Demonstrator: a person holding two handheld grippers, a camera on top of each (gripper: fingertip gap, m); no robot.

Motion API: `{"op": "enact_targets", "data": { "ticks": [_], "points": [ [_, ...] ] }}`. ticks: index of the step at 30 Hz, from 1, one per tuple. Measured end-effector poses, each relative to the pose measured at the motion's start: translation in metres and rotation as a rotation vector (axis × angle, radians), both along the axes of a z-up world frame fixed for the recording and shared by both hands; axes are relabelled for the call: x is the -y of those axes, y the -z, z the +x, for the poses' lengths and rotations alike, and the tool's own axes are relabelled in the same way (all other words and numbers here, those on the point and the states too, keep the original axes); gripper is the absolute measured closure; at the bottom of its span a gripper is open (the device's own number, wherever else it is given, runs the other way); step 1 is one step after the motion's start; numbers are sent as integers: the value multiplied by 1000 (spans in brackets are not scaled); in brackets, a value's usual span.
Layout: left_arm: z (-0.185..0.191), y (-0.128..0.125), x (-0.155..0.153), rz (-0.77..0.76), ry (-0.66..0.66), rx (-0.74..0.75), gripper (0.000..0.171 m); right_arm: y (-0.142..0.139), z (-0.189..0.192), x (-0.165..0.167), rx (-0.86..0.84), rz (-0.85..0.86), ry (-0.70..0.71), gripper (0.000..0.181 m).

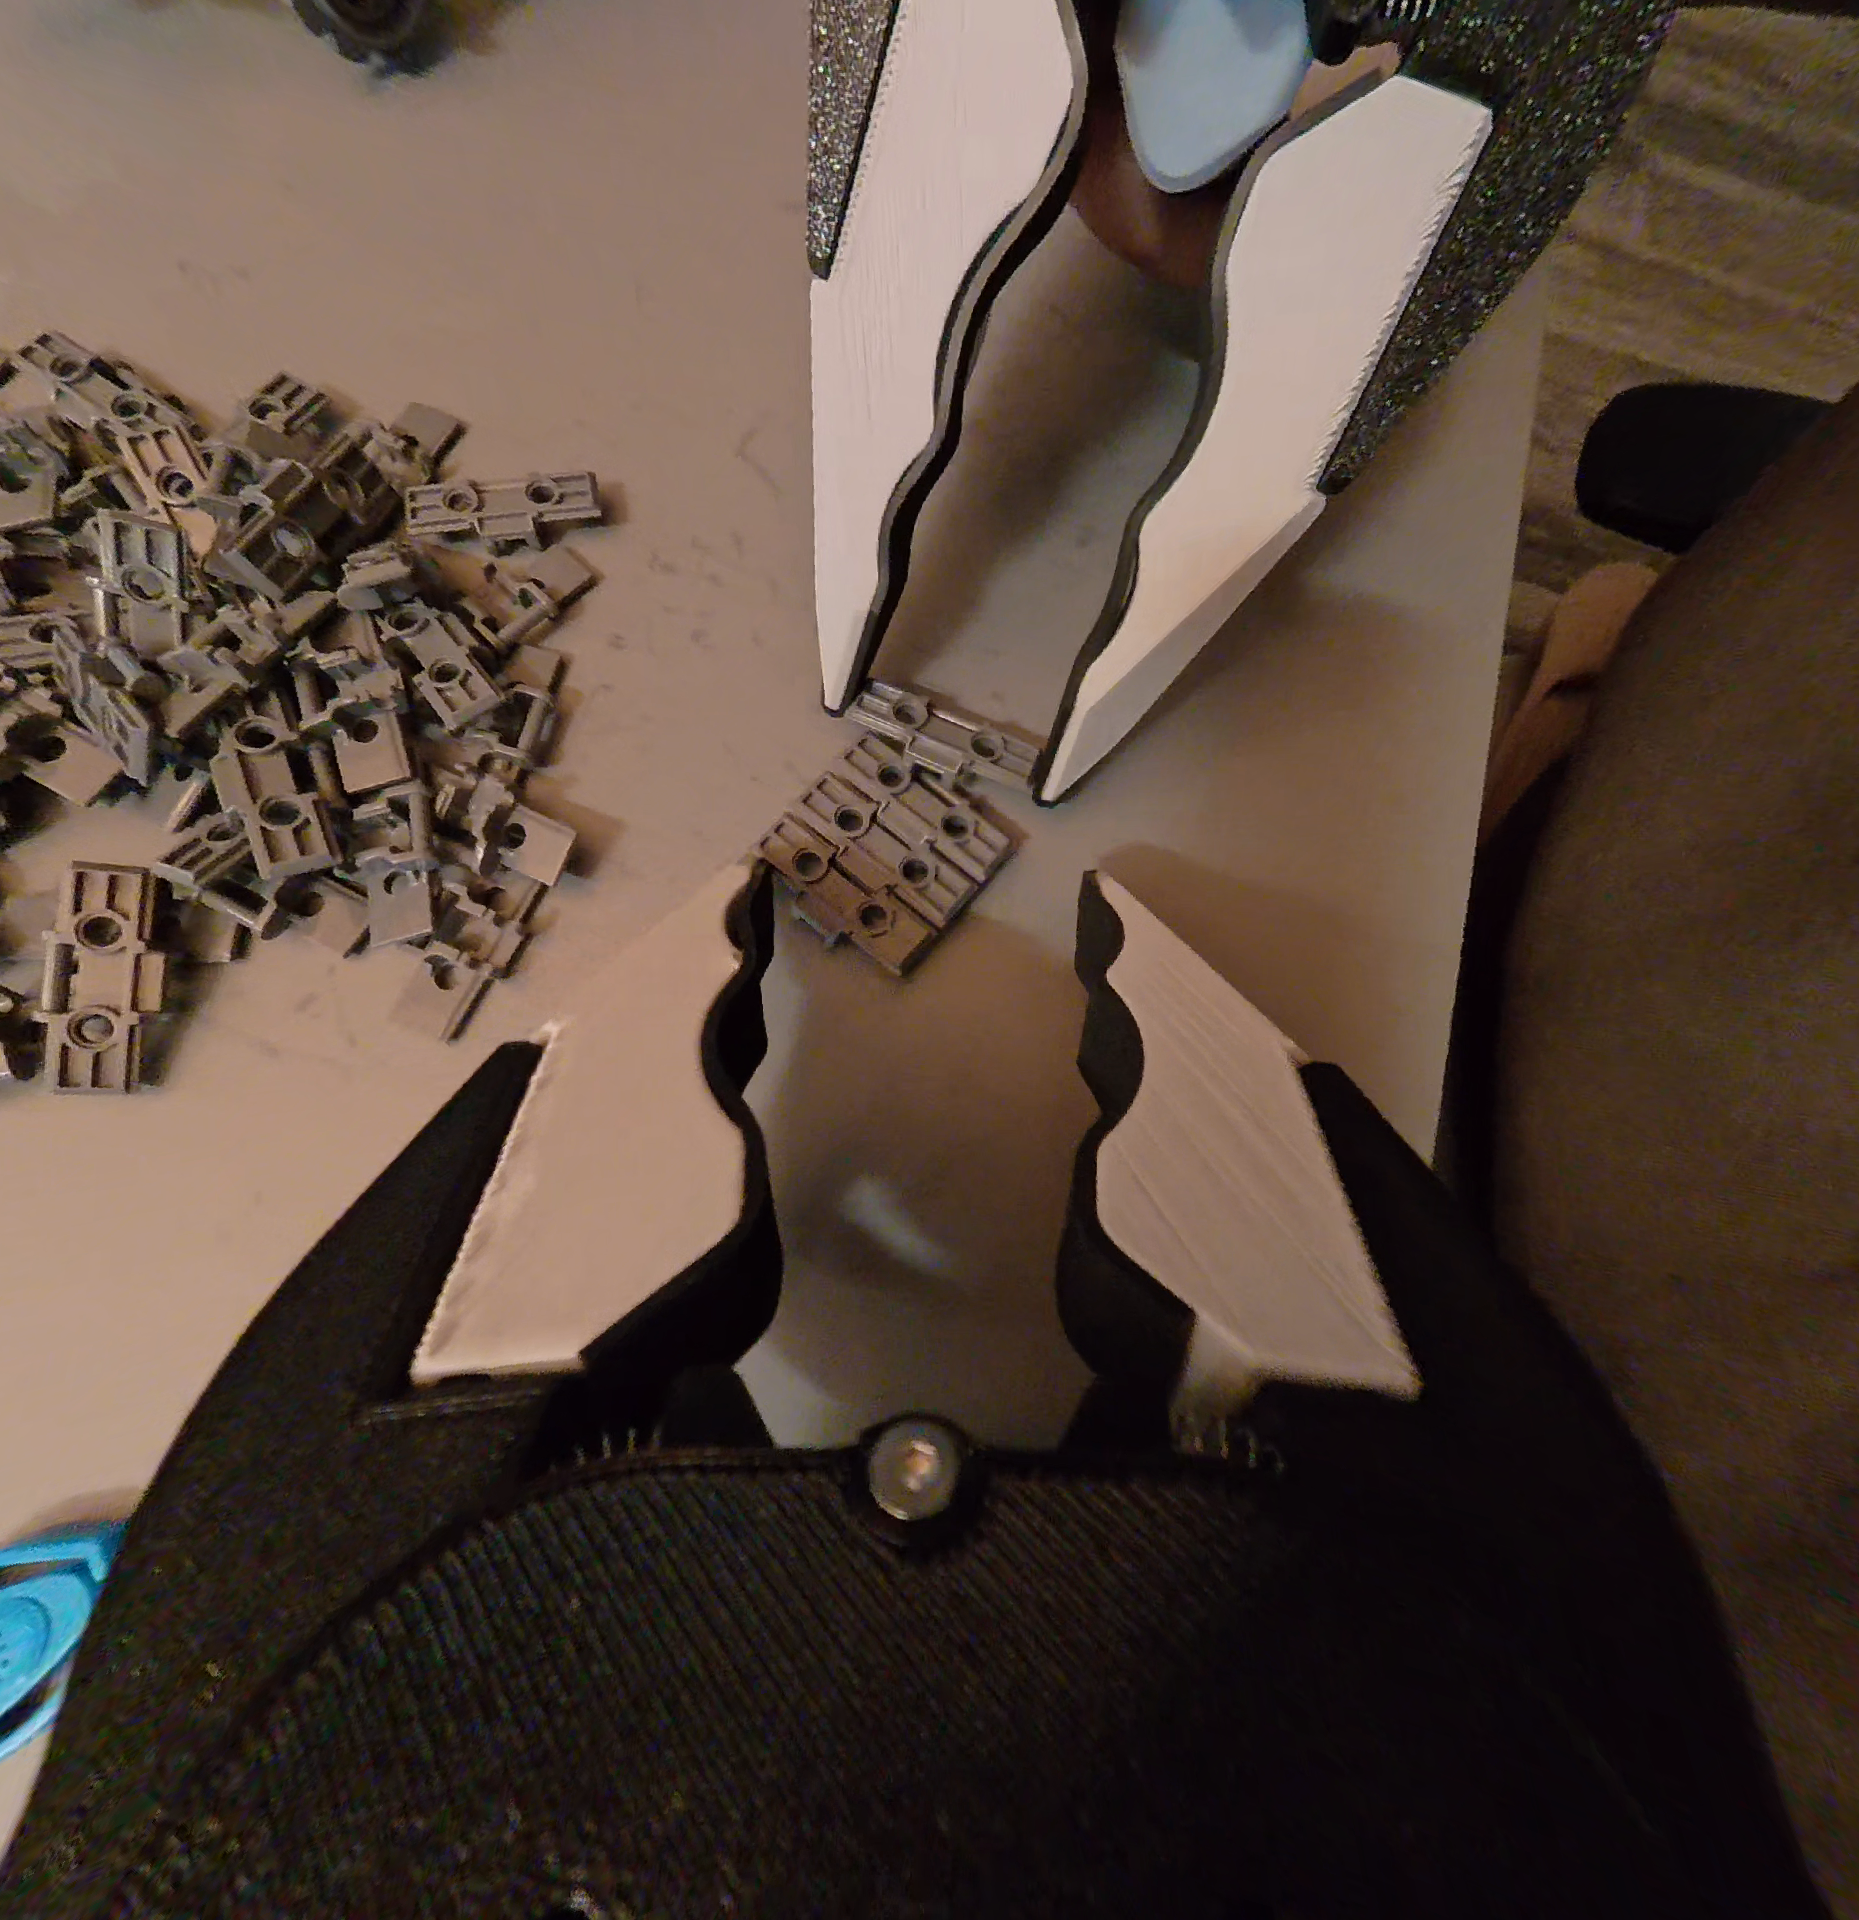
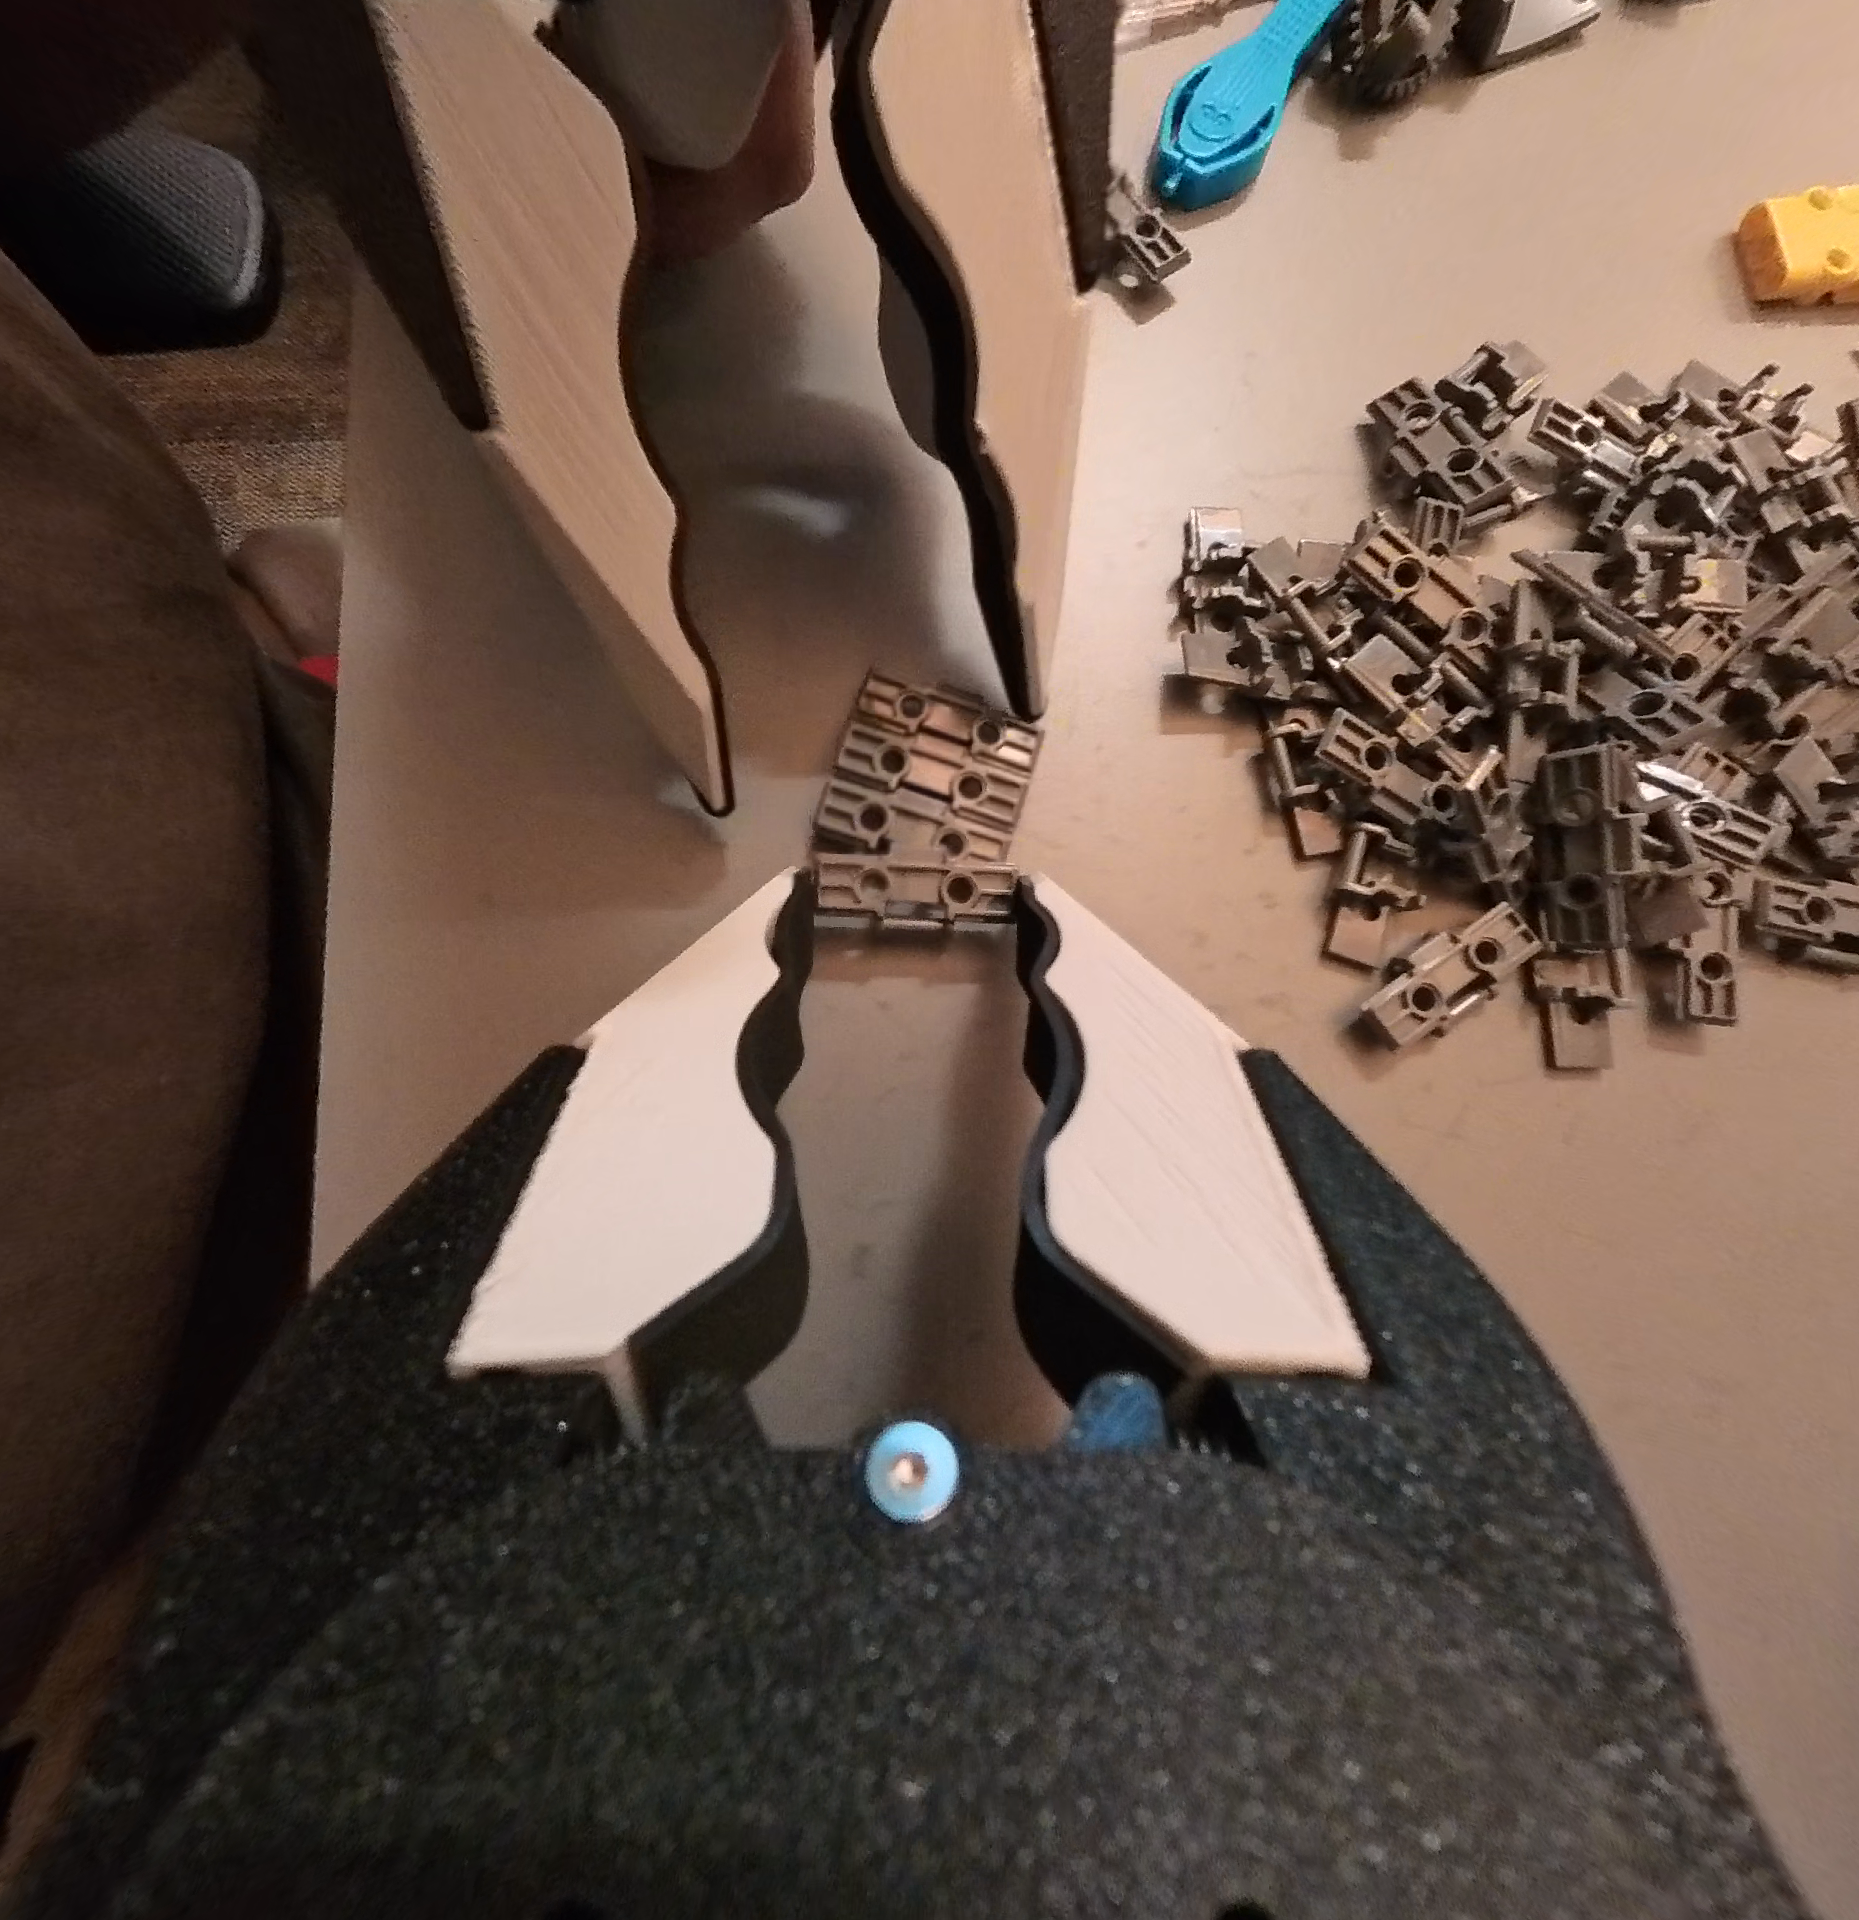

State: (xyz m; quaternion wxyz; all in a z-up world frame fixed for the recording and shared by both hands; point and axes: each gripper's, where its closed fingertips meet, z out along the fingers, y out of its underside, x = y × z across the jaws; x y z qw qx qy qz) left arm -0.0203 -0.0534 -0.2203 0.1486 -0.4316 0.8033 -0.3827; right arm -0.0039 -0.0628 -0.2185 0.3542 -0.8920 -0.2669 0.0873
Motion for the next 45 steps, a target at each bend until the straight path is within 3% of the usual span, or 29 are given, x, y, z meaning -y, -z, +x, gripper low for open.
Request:
{"op": "enact_targets", "data": {
  "ticks": [7,11,15,34,45],
  "points": [
    [-7,-4,-5,-32,-5,-1,122,0,-2,4,-2,-9,1,142],
    [-2,-11,-4,-66,-16,33,117,-1,-2,8,2,-8,-3,142],
    [3,-6,-3,-3,-27,46,111,0,-2,8,-11,-17,-1,142],
    [0,2,-1,19,-7,-3,126,5,-4,6,37,-14,3,142],
    [5,-6,-2,0,-24,44,111,-3,0,8,6,-6,35,132]
  ]
}}
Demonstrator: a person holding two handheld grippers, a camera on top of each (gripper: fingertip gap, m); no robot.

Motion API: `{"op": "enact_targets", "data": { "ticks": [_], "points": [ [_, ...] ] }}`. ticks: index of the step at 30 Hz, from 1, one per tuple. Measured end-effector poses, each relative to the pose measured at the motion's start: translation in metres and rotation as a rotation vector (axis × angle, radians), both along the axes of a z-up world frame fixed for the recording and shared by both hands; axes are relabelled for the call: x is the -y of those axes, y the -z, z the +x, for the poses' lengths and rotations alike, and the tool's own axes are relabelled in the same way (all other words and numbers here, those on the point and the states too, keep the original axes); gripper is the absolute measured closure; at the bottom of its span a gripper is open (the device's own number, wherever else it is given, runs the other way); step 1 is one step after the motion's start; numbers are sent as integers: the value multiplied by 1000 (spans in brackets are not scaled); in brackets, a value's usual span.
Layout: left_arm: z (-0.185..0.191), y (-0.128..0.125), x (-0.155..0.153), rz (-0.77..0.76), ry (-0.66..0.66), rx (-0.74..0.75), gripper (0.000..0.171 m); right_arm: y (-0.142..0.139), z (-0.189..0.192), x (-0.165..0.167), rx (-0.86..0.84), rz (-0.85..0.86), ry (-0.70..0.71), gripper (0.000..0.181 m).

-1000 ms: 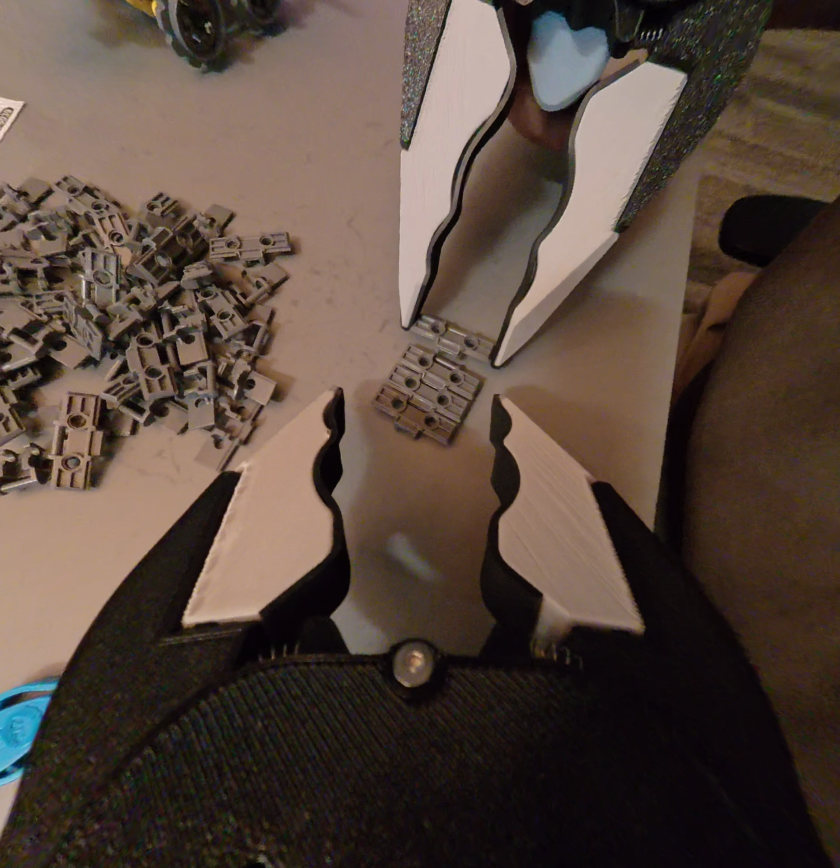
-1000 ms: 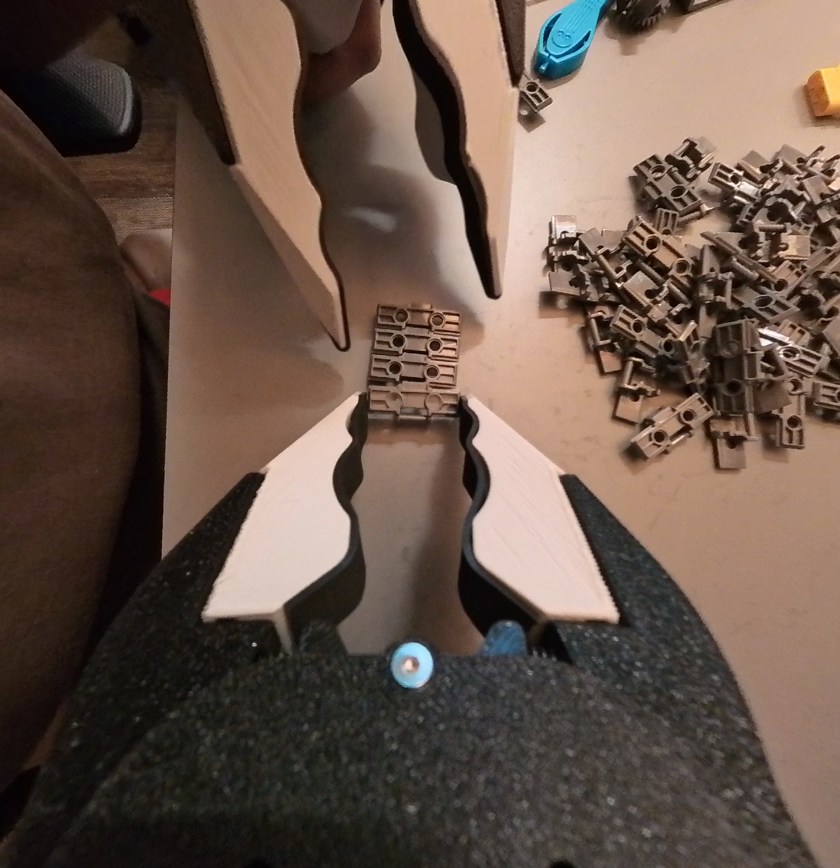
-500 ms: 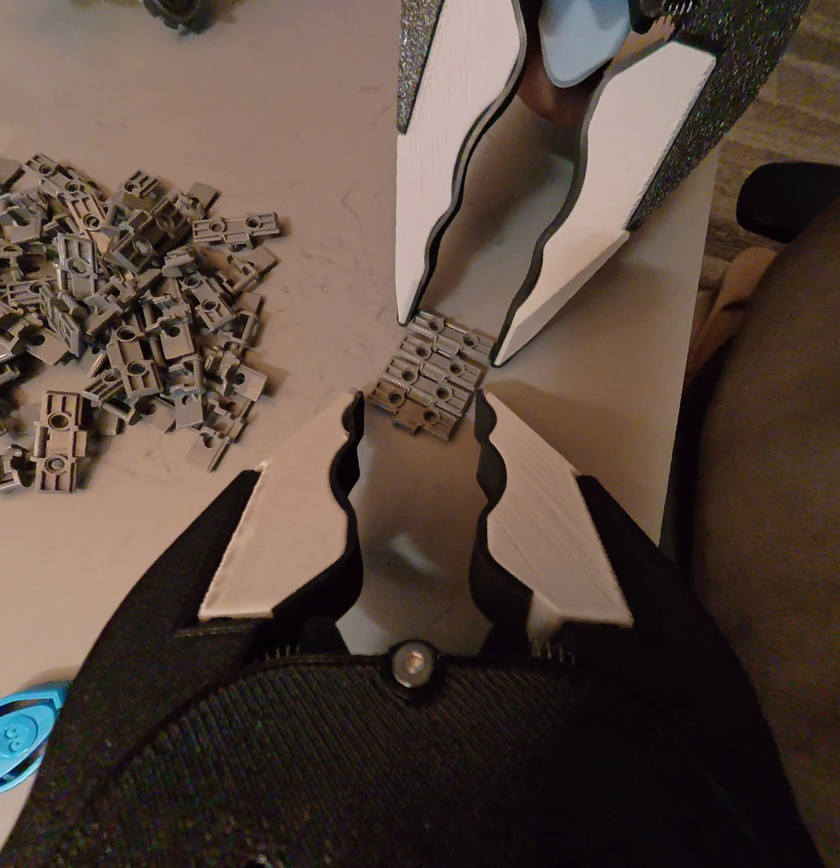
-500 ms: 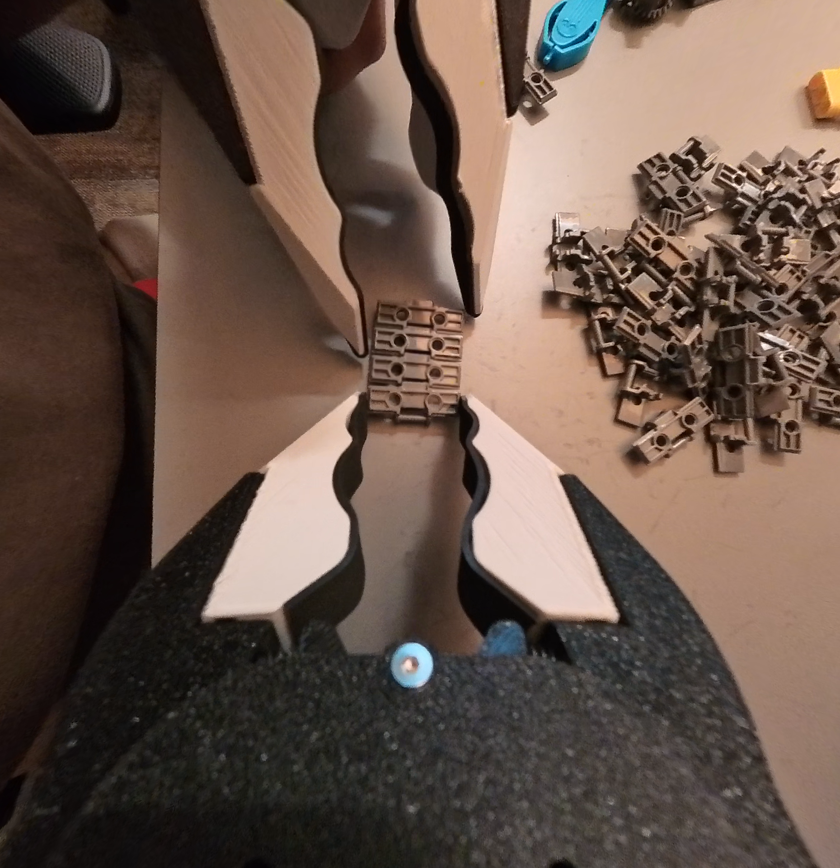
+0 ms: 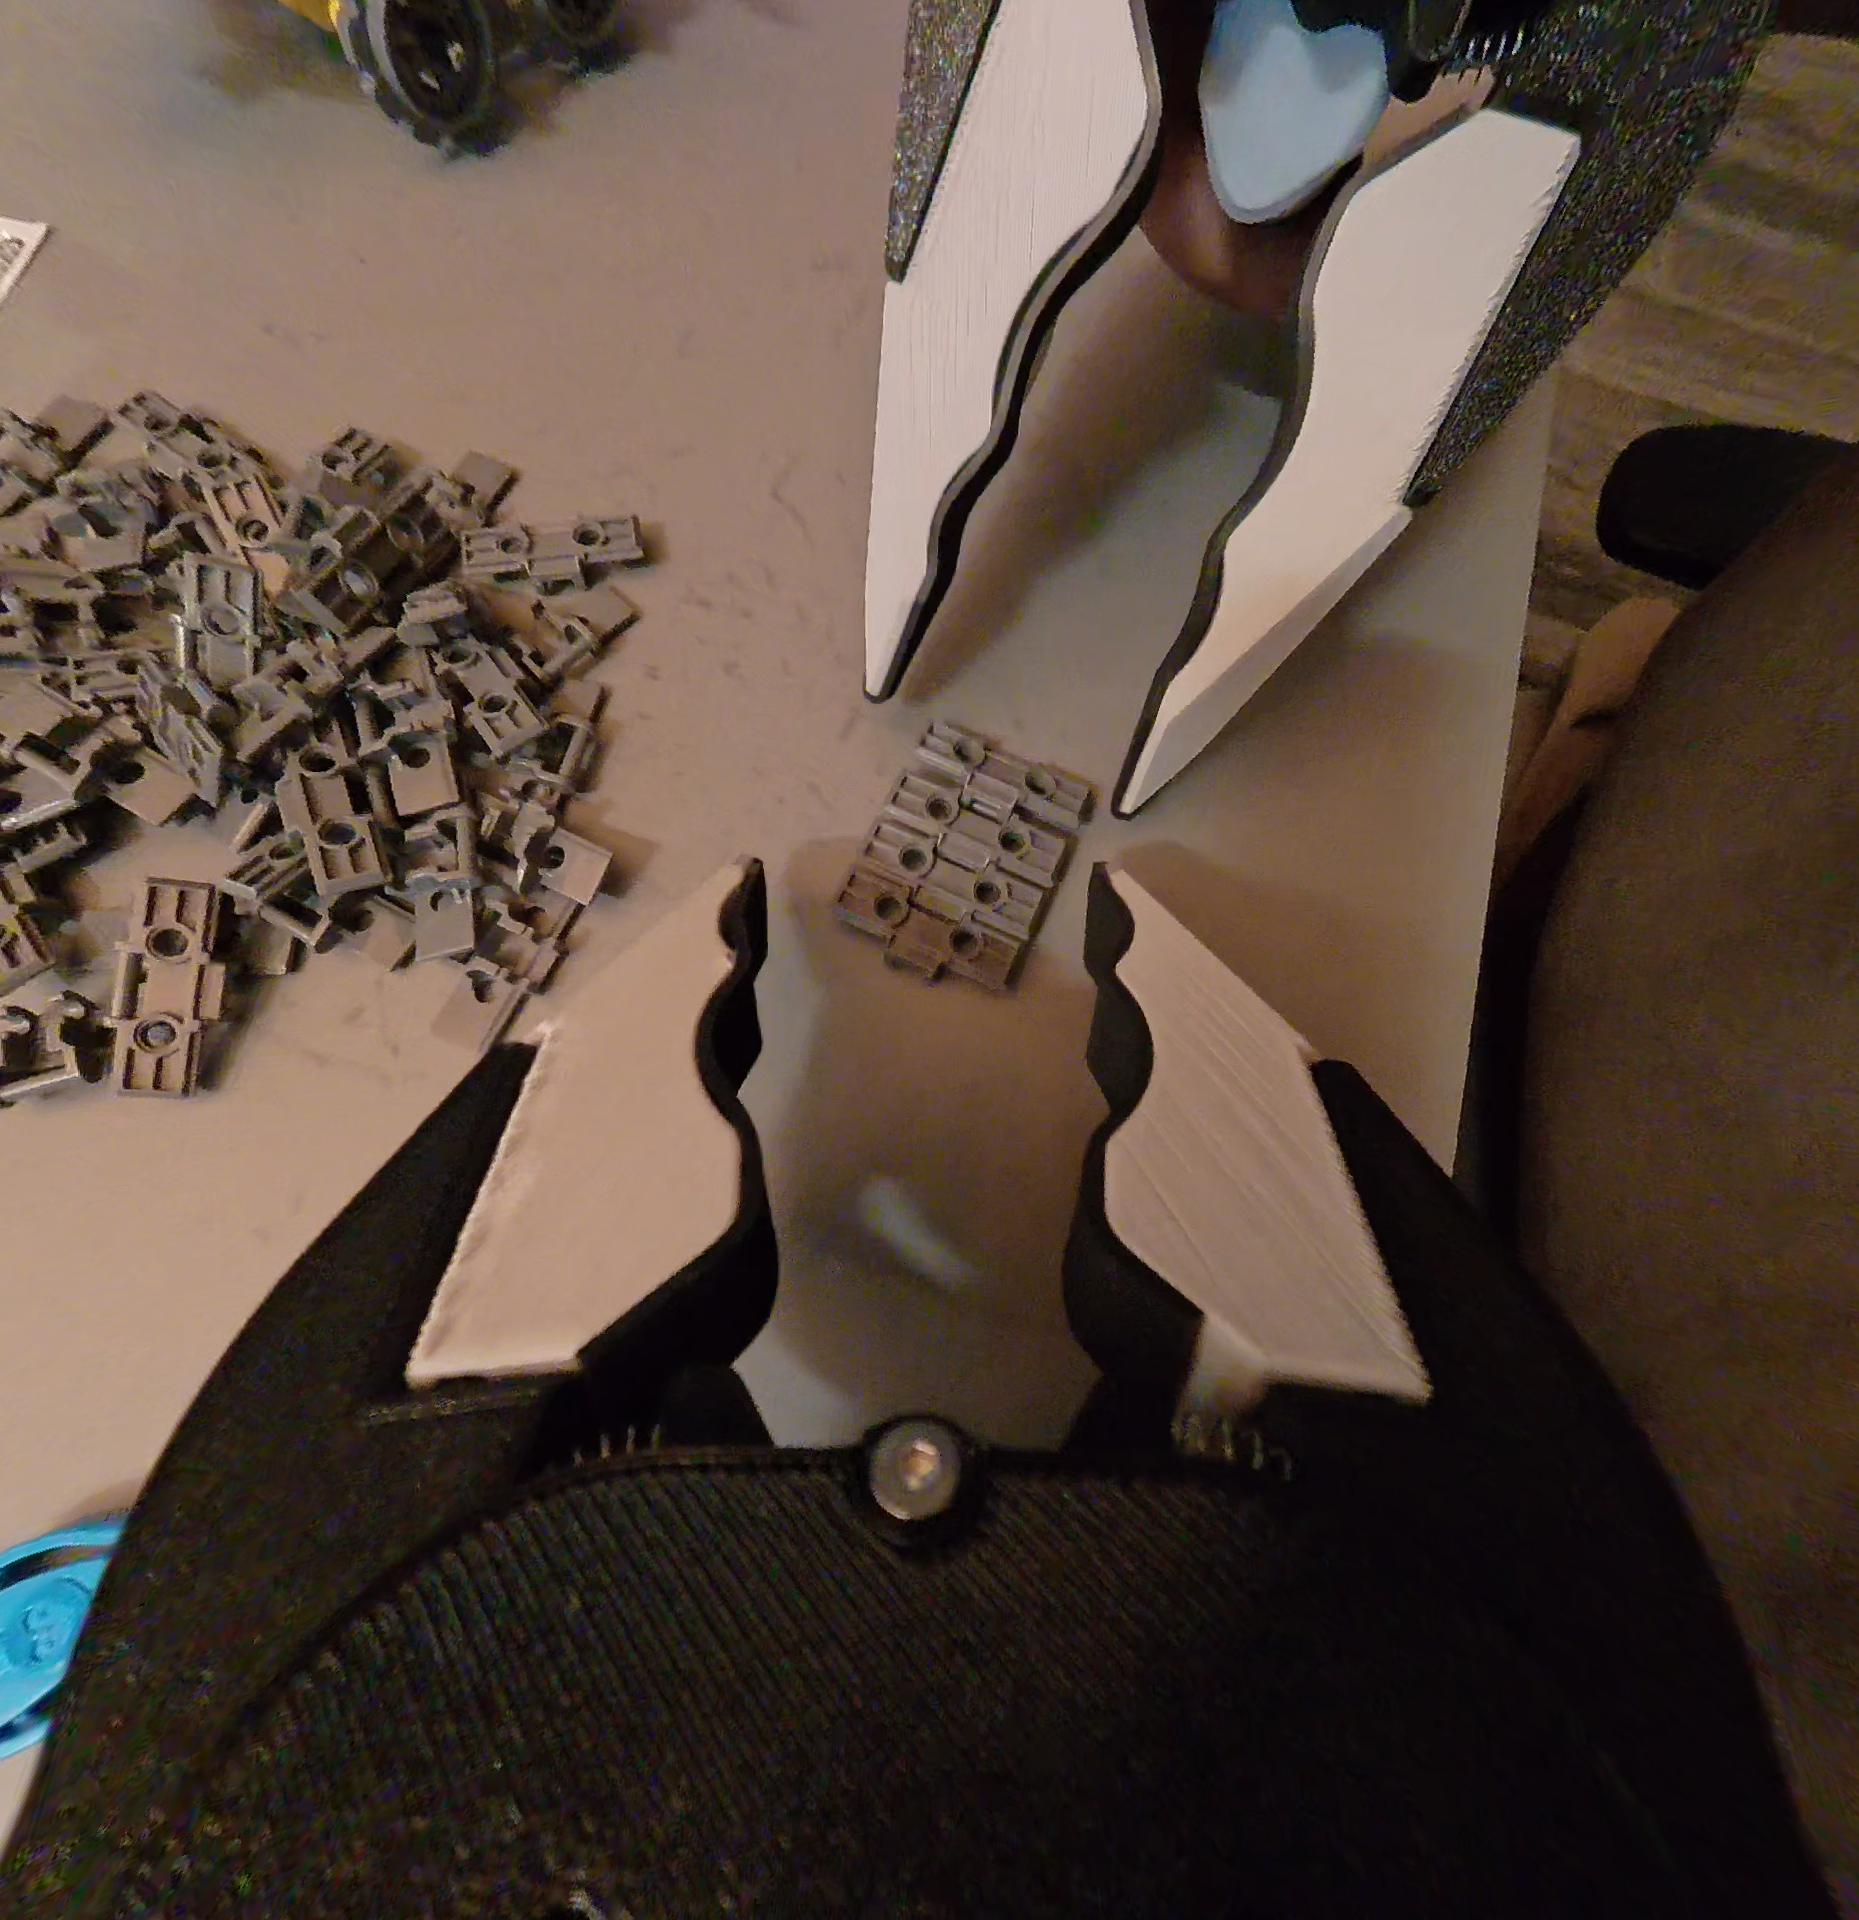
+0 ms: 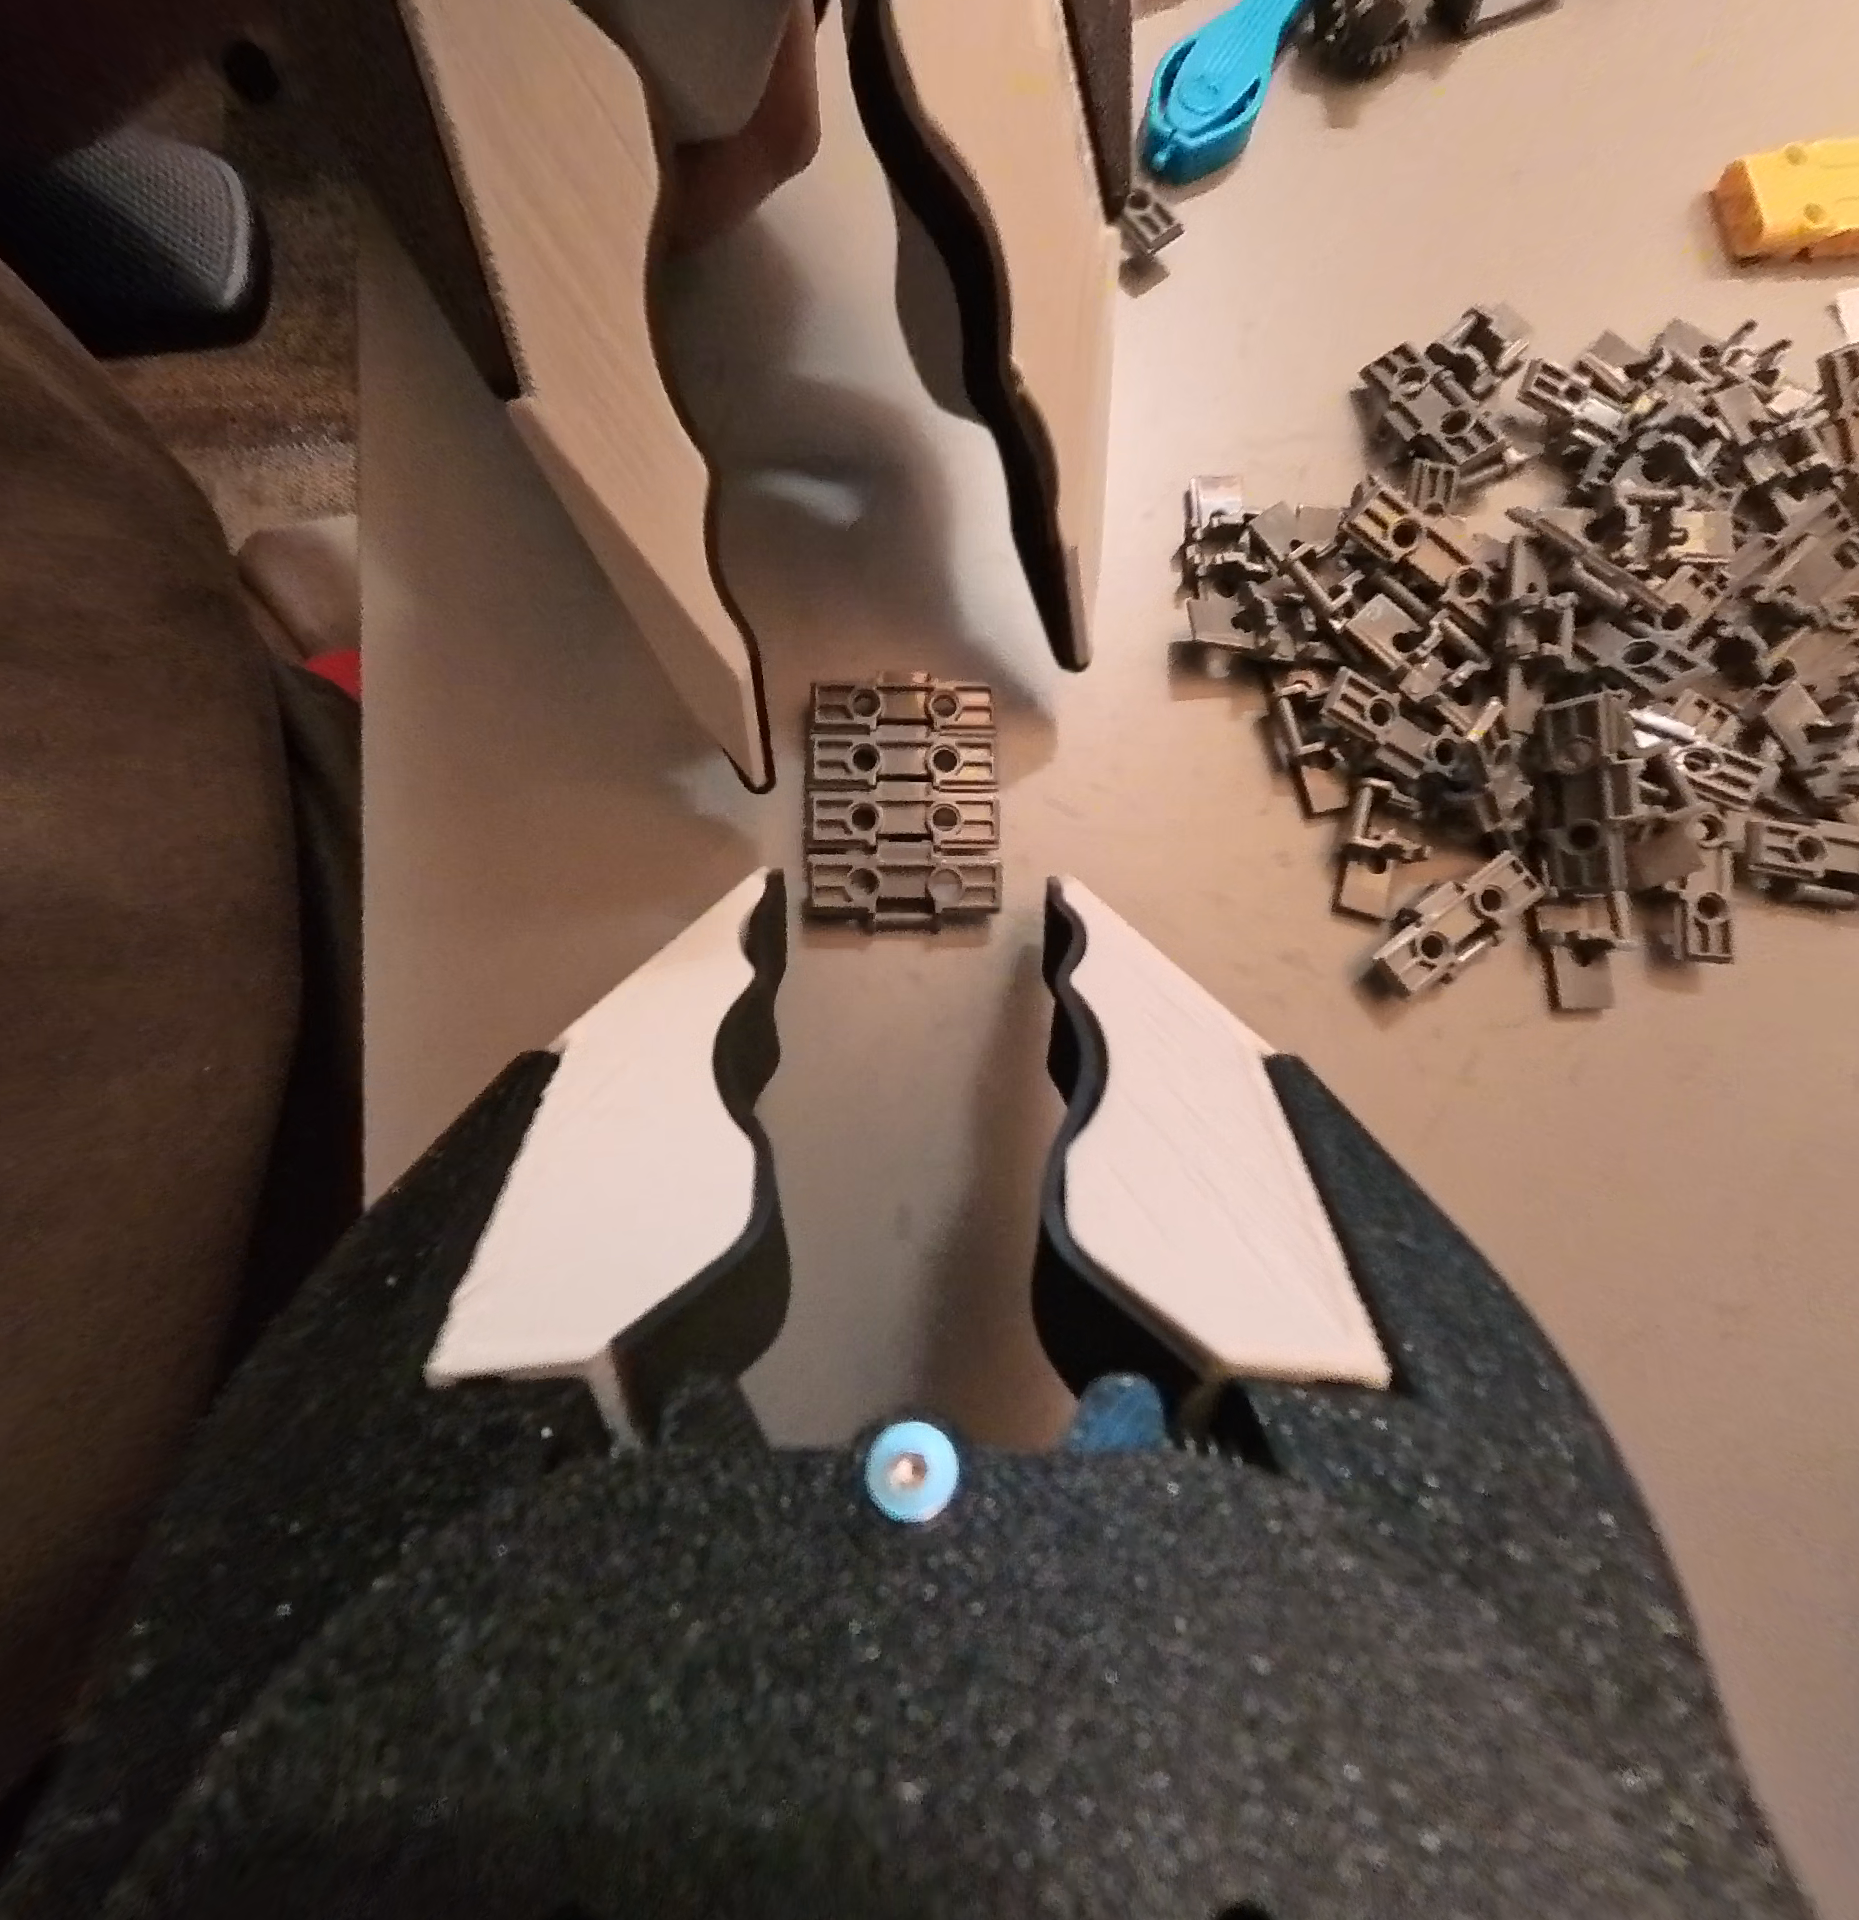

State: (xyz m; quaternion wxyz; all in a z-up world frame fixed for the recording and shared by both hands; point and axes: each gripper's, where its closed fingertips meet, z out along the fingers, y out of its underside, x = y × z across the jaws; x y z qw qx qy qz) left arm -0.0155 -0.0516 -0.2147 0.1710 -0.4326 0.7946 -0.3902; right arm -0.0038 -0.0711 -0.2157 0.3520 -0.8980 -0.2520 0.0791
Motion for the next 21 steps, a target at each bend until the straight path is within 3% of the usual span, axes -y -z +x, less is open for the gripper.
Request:
{"op": "enact_targets", "data": {
  "ticks": [6,10,13,21],
  "points": [
    [3,6,3,55,15,-8,109,-7,-3,-2,-32,17,9,161],
    [3,10,5,80,26,-19,117,-2,-2,-4,13,5,4,179],
    [2,11,7,74,40,-32,126,0,-4,-5,23,0,-6,181],
    [2,12,7,90,43,-30,128,1,-4,-8,48,8,4,181]
  ]
}}
